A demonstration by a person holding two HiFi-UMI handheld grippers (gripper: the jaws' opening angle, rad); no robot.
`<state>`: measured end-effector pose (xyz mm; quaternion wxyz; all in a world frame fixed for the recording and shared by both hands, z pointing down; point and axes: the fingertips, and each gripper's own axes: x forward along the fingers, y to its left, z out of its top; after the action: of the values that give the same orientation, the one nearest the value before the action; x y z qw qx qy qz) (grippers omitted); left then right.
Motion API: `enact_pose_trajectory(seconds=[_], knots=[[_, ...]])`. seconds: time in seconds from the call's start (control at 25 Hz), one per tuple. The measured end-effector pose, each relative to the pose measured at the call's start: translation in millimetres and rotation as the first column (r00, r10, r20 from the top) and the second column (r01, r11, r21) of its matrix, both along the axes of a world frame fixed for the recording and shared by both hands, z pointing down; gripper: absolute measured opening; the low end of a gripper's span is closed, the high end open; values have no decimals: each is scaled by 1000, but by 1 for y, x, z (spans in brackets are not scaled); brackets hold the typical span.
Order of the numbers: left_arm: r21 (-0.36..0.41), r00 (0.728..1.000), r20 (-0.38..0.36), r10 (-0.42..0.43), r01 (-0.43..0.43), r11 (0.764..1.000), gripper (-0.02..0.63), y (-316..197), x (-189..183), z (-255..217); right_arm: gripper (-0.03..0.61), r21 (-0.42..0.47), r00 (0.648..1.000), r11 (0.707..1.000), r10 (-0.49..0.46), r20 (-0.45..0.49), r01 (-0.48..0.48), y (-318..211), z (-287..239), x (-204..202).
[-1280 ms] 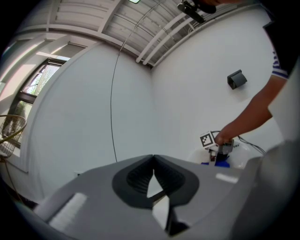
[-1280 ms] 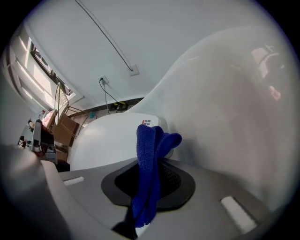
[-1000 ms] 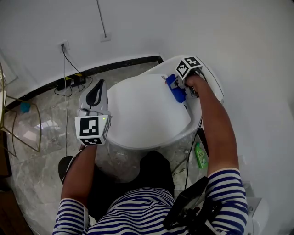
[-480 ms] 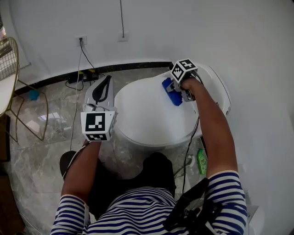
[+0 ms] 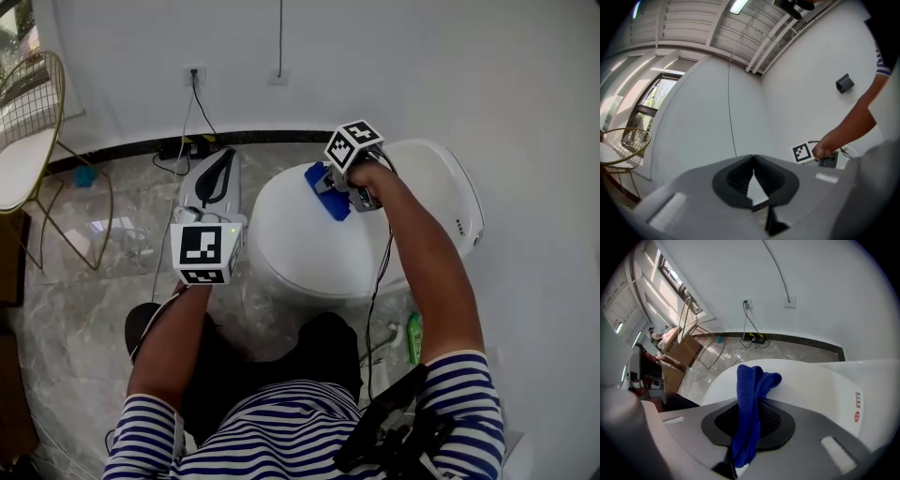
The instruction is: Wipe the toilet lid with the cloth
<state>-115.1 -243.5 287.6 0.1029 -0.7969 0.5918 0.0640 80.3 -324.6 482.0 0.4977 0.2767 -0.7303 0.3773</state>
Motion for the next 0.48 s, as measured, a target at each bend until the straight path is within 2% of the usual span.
enact_pose_trajectory(seconds=[0.28, 0.48], knots=[[10, 1000, -4, -12, 12, 1000, 5, 5, -14, -6, 61, -50, 990, 994, -95, 108, 101, 27, 9, -85], [13, 1000, -3, -29, 29, 999, 5, 11, -25, -8, 61, -85, 976, 986, -130, 174, 146, 46, 18, -128]])
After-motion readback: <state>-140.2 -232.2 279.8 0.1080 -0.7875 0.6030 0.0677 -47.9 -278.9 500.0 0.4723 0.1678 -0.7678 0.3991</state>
